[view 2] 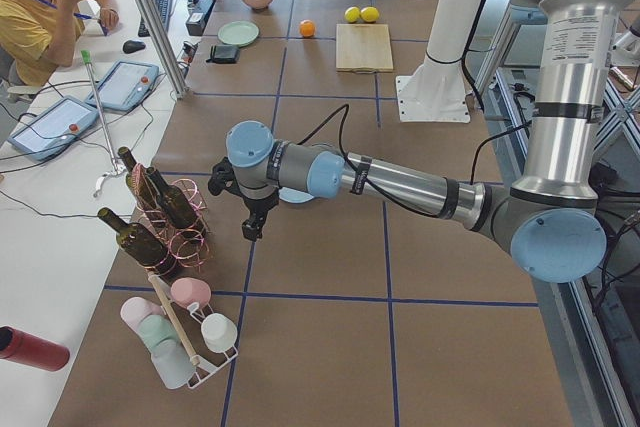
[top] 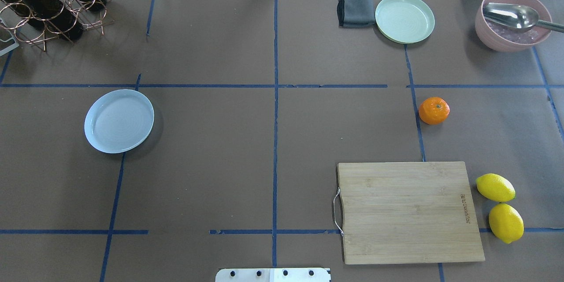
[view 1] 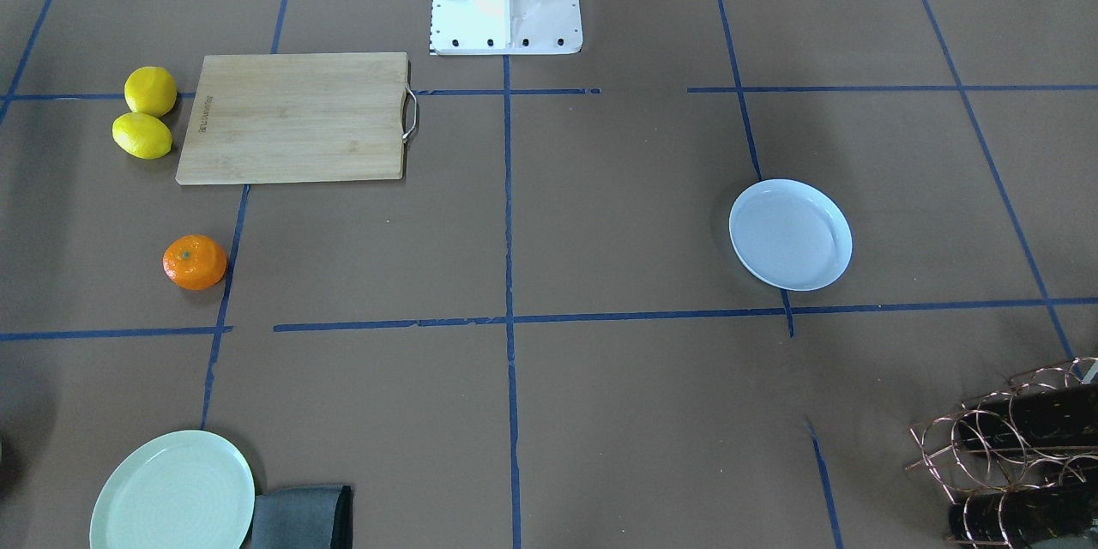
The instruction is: Pick orange to plate
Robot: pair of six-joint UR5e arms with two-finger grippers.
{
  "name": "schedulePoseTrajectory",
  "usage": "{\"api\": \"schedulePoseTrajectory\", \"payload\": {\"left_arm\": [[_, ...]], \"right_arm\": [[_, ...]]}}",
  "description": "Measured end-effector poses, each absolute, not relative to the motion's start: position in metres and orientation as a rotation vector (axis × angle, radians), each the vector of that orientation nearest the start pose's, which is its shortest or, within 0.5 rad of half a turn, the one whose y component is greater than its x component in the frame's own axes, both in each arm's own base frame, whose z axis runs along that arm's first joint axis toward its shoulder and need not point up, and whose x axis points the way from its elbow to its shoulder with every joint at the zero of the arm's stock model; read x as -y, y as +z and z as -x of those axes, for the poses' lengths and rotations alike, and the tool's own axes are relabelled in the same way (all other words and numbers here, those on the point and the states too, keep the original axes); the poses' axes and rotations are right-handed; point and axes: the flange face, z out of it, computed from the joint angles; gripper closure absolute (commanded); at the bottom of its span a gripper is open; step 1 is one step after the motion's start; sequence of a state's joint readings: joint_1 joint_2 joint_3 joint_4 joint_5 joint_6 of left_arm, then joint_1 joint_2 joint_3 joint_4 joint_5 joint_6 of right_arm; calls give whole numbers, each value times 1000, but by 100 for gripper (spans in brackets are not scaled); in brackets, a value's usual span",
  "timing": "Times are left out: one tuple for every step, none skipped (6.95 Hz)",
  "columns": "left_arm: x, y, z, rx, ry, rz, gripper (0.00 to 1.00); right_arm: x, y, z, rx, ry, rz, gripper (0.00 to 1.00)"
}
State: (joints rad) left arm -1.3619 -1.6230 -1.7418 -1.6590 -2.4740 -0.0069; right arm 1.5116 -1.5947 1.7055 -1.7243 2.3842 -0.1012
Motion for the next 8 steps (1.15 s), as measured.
{"api": "schedulePoseTrajectory", "payload": {"left_arm": [[512,518,-112,-955,312,-149,0],[503,509,-158,-958,258,-131,0],[493,505,-197,-938,182,-119,0],[485,508,-228,-915,128,-104,0],[480,517,-246,-898,106,-85,0],[481,530,-258,-882,99,-61,1],[486,541,-272,-864,99,-43,4],[491,548,-286,-848,103,-35,15]], "right_arm": [[478,618,-33,815,-132,27,0],[476,620,-32,817,-132,30,0],[475,619,-32,821,-134,29,0],[475,617,-31,828,-137,25,0],[474,617,-31,831,-140,24,0],[474,617,-30,832,-142,24,0],[473,618,-30,833,-143,24,0],[473,618,-30,835,-143,24,0]]}}
